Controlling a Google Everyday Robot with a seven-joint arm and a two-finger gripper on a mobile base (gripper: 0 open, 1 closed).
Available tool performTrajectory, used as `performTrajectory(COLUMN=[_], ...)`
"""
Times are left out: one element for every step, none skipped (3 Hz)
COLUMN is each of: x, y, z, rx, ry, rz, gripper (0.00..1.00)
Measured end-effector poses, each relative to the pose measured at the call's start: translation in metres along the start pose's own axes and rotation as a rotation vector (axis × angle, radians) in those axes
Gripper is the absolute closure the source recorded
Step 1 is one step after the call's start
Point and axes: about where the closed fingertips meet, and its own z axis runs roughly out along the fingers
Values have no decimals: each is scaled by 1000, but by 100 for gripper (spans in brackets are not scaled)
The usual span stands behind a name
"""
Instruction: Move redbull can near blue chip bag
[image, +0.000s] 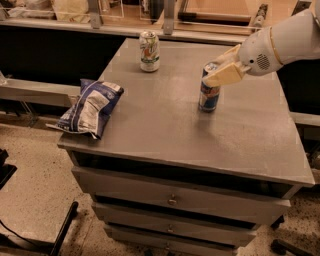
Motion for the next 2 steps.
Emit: performTrajectory(x=[-9,-41], y=[0,3], z=[1,6], rx=[-9,-26], ry=[-24,-102], rz=[-15,-38], gripper=[87,100])
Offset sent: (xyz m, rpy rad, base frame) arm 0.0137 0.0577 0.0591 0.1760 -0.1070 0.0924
